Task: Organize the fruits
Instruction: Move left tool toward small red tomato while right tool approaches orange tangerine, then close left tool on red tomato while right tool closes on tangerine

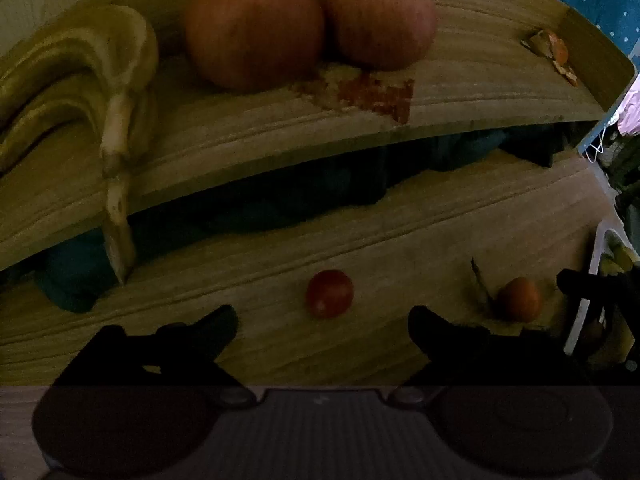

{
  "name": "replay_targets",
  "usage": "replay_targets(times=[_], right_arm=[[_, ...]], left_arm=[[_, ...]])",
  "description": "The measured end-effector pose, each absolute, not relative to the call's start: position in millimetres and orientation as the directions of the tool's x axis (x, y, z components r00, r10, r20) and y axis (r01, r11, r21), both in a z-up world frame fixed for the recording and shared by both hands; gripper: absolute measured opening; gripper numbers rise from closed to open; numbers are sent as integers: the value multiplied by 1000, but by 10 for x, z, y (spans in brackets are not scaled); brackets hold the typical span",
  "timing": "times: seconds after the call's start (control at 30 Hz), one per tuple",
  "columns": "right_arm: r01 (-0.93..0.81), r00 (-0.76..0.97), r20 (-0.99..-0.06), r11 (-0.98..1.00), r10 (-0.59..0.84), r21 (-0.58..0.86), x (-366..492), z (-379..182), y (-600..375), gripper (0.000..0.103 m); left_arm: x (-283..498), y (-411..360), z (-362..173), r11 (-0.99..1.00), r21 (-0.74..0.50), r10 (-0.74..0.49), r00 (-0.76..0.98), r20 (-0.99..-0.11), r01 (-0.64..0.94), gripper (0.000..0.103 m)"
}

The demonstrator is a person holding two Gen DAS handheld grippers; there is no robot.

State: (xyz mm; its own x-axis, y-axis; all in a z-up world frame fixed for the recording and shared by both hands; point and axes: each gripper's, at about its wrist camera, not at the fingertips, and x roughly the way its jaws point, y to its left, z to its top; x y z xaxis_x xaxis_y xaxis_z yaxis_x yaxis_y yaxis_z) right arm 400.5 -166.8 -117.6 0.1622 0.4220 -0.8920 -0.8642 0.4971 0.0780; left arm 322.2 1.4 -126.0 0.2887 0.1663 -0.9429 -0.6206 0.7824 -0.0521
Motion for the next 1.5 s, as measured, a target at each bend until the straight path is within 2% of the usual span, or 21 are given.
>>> replay_targets(times=[0.17, 0.27, 0.33, 0.63, 0.83, 0.93, 1.23, 1.5], right_arm=[[-859, 166, -886, 504, 434, 85, 4008, -1175, -1681, 88], [-861, 165, -880, 501, 445, 92, 3999, -1159, -1689, 81], [-861, 166, -877, 500, 451, 94, 3996, -1147, -1693, 78], [-858, 183, -872, 507, 454, 85, 3967, -1116, -1730, 64], [-856, 188, -867, 510, 462, 86, 3957, -1115, -1756, 59], [-856, 197, -862, 510, 468, 81, 3950, -1116, -1767, 51], [-862, 217, -846, 503, 487, 68, 3901, -1103, -1776, 32], [-850, 229, -845, 523, 483, 69, 3818, -1078, -1803, 31]], left_arm=[[3217, -43, -1276, 792, -47, 175, 300, -938, -609, 83], [3206, -55, -1264, 793, -45, 182, 307, -934, -607, 72], [3193, -71, -1246, 795, -43, 189, 314, -930, -606, 61], [3246, -208, -1134, 820, -35, 187, 326, -927, -571, 34], [3270, -213, -1122, 825, -30, 192, 330, -924, -564, 31], [3305, -217, -1138, 829, -26, 195, 333, -923, -559, 26], [3236, -285, -1099, 842, -20, 211, 364, -907, -539, 23], [3166, -352, -1088, 871, -10, 215, 400, -891, -491, 23]])
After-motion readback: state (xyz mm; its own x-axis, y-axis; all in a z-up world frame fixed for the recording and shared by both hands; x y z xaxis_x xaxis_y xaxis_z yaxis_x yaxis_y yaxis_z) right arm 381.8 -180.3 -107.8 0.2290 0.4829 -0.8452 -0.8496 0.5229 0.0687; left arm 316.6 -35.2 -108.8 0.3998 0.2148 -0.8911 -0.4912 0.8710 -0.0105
